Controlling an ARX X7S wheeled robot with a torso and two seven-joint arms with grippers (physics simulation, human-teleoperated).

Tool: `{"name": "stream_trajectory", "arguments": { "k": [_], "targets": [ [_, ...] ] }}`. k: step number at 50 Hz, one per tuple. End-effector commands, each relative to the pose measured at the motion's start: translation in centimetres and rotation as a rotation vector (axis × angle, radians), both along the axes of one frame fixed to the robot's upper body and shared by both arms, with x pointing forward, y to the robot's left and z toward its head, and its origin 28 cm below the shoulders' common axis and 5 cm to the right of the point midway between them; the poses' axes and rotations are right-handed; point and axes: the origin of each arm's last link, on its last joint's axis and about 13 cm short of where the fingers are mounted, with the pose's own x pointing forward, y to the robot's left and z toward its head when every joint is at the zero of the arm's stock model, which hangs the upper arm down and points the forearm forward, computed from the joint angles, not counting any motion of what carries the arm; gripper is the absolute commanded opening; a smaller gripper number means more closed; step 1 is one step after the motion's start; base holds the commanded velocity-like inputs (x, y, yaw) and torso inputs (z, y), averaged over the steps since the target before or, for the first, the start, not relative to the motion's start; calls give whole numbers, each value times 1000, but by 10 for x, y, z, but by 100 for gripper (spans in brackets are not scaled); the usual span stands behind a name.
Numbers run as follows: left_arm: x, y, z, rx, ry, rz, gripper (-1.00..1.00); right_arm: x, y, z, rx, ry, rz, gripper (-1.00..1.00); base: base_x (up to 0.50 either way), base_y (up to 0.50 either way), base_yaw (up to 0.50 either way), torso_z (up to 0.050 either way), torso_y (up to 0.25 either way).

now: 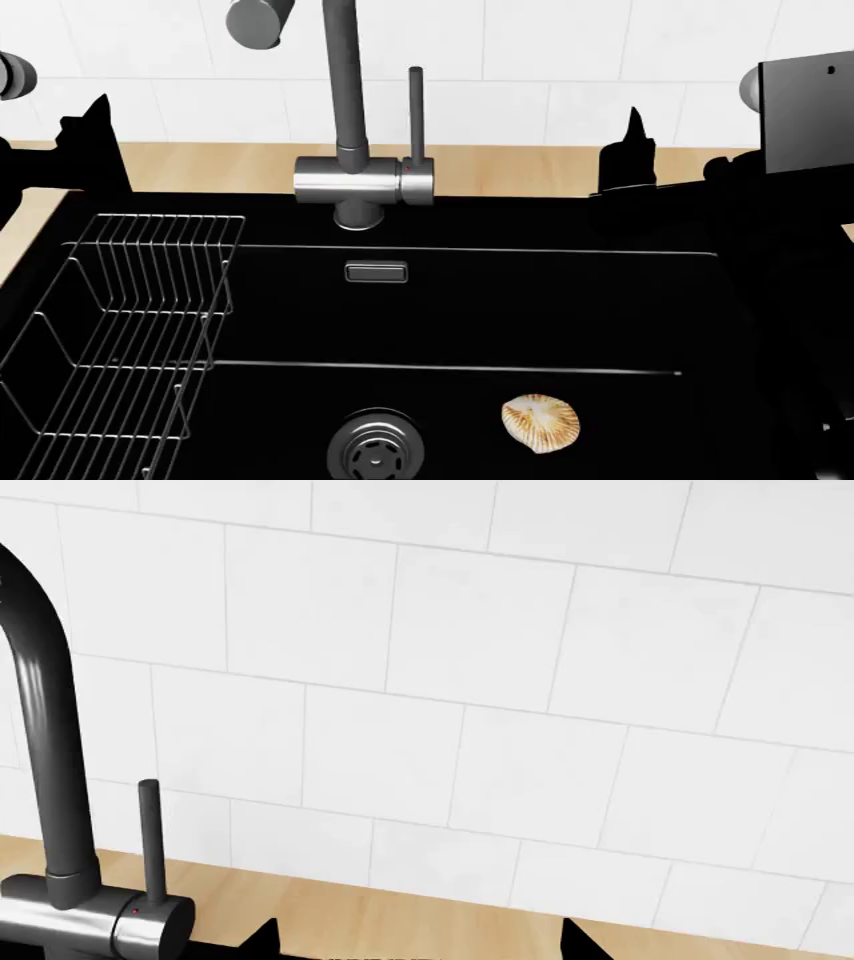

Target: Turn on the sink faucet.

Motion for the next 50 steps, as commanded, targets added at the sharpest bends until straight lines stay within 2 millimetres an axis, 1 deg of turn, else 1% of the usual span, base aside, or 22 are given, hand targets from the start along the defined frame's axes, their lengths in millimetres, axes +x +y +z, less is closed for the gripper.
{"name": "stream_trajectory", "arguments": {
  "k": [1,7,12,14,18,28,31,35,36,38,45,50],
  "targets": [
    [0,3,-5,0,8,15,100,-1,1,-5,-2,21,10,100,406,129,0,0,0],
    [0,4,-7,-3,12,17,100,-1,0,-11,-11,34,2,100,412,139,0,0,2],
    [0,6,-11,-7,21,23,100,0,0,-11,-13,32,1,100,411,150,0,0,0],
    [1,4,-12,-7,26,20,100,0,1,-11,-13,33,3,100,414,152,0,0,0],
    [-2,4,-11,-22,19,-4,100,0,2,-10,-14,36,9,100,336,149,0,0,3],
    [-1,3,-11,-33,13,3,100,1,7,-9,0,36,30,100,67,31,0,0,0],
    [-2,5,-13,-32,19,5,100,3,11,-12,-6,59,52,100,0,0,0,0,0],
    [-1,4,-14,-34,20,7,100,9,18,-11,-4,63,76,100,0,0,0,0,0],
    [-1,2,-16,-28,25,4,100,14,23,-15,-15,80,91,100,0,0,0,0,0],
    [-2,5,-17,-26,28,8,100,18,28,-17,-16,89,108,100,0,0,0,0,0],
    [-2,6,-18,-33,25,13,100,33,48,-18,7,96,166,100,0,0,0,0,0],
    [-4,8,-19,-39,25,16,100,42,62,-23,15,105,208,100,0,0,0,0,0]
  ]
}}
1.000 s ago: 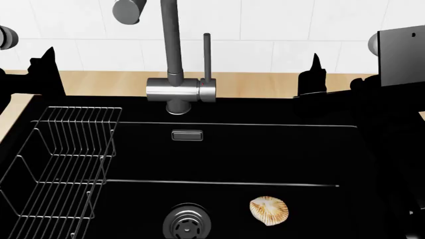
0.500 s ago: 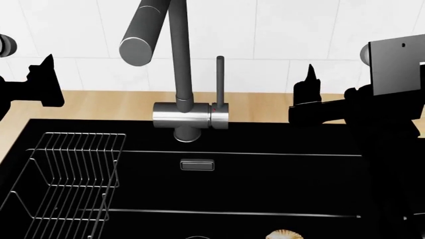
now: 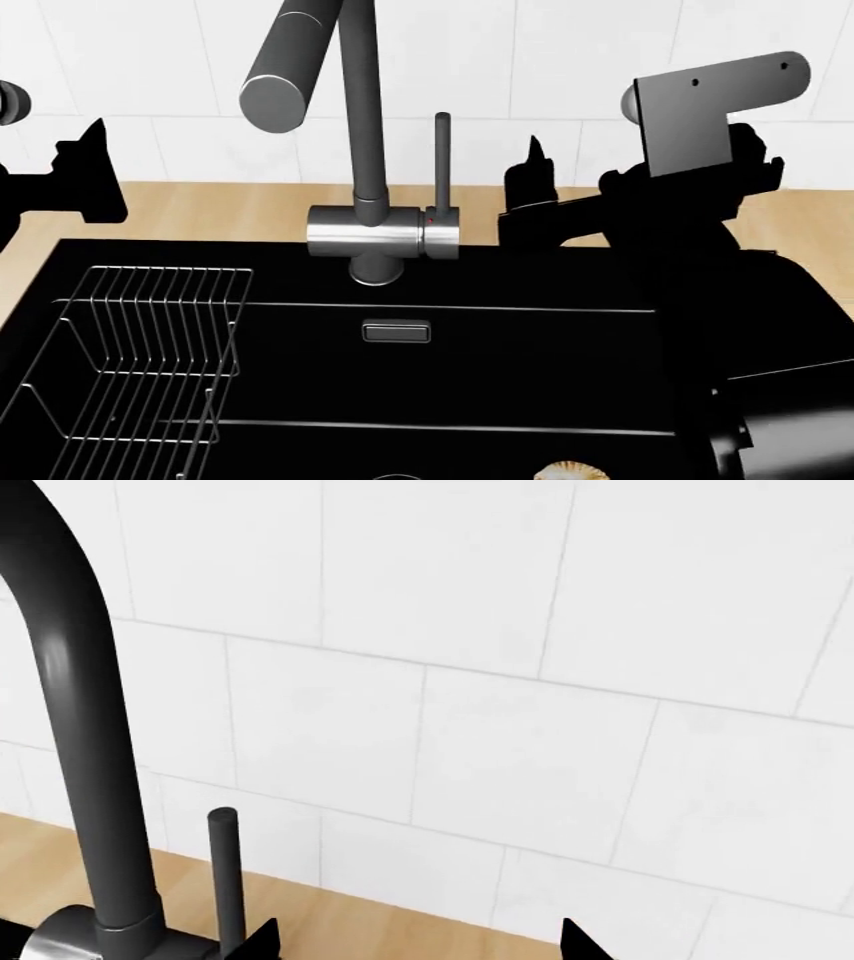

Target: Turn on the sink faucet.

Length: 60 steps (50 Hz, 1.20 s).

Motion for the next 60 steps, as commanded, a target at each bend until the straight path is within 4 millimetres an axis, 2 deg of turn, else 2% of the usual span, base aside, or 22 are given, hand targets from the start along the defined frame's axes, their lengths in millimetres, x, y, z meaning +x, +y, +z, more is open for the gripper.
{"name": "stream_trajectory", "arguments": {
  "k": [1,15,37,49,60],
  "targets": [
    [-2,3,-4,-7,4,4,100,18,27,-6,11,21,82,100,0,0,0,0,0],
    [-1,2,-6,-7,7,5,100,31,38,-15,2,70,131,100,0,0,0,0,0],
    [-1,6,-9,-7,13,15,100,81,55,-24,-29,143,155,100,0,0,0,0,0],
    [-2,7,-10,-7,17,23,100,81,61,-20,-13,143,142,100,0,0,0,0,0],
    [-2,8,-15,-15,23,26,100,82,58,-18,11,106,71,100,0,0,0,0,0]
  ]
}}
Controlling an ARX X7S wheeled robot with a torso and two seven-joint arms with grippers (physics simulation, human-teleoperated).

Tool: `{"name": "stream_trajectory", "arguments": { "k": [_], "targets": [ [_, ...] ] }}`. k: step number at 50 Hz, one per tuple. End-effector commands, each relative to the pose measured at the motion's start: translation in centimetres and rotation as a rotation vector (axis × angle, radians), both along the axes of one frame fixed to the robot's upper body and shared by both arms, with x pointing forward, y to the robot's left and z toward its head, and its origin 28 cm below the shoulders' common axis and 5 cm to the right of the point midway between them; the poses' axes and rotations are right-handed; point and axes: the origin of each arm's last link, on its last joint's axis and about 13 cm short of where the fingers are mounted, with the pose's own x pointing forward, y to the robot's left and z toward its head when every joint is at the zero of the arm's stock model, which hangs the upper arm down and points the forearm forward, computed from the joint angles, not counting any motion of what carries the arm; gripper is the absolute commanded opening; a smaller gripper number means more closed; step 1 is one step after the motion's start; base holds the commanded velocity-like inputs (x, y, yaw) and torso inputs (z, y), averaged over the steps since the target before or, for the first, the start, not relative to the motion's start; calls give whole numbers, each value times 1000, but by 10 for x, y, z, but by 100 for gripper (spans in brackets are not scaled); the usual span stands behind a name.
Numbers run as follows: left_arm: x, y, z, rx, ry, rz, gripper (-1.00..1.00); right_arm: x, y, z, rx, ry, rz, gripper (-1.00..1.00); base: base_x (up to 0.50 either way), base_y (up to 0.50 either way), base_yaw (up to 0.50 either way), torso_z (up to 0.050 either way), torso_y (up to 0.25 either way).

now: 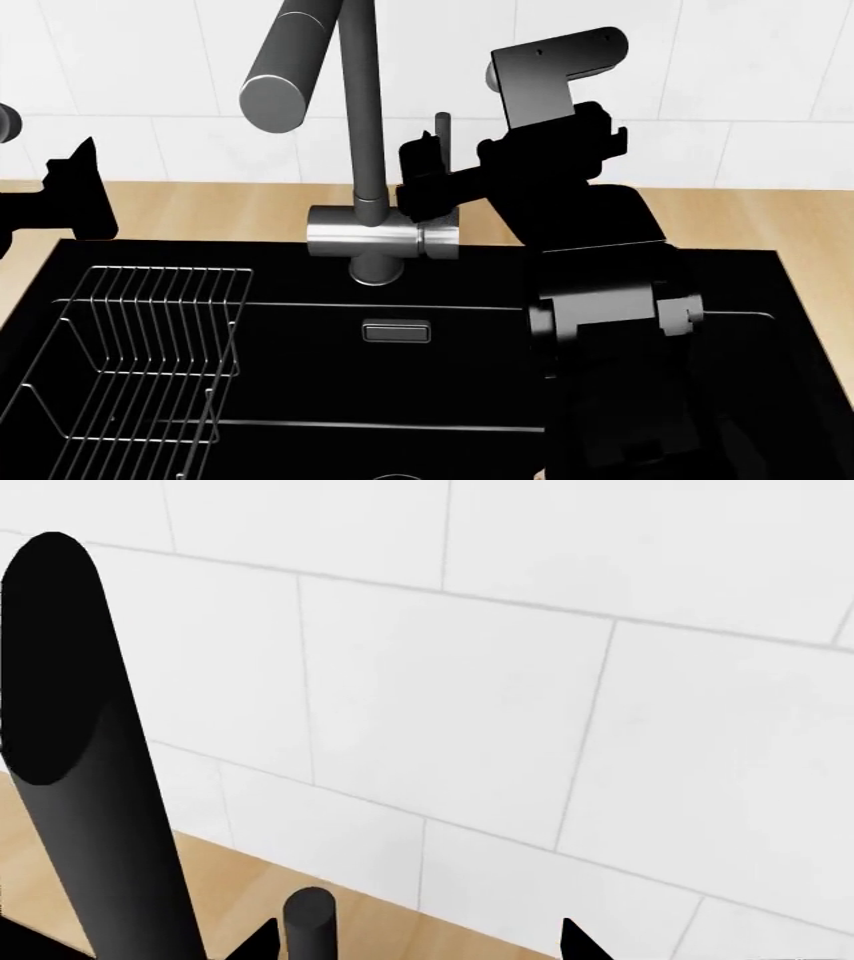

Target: Turn on the sink faucet.

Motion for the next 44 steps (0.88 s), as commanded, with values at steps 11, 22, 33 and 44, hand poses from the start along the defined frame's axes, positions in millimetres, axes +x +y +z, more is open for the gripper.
{"name": "stream_trajectory", "arguments": {
  "k": [11,22,33,44],
  "targets": [
    [1,1,-4,-7,4,13,100,0,-6,-5,14,-15,-75,100,0,0,0,0,0],
    [0,1,-4,-9,6,12,100,0,-13,-9,27,-15,-96,100,0,0,0,0,0],
    [-2,3,-3,-7,3,14,100,-2,-18,-16,36,2,-114,100,0,0,0,0,0],
    [2,-3,-7,-7,9,13,100,-4,-23,-23,42,12,-133,100,0,0,0,0,0]
  ]
}}
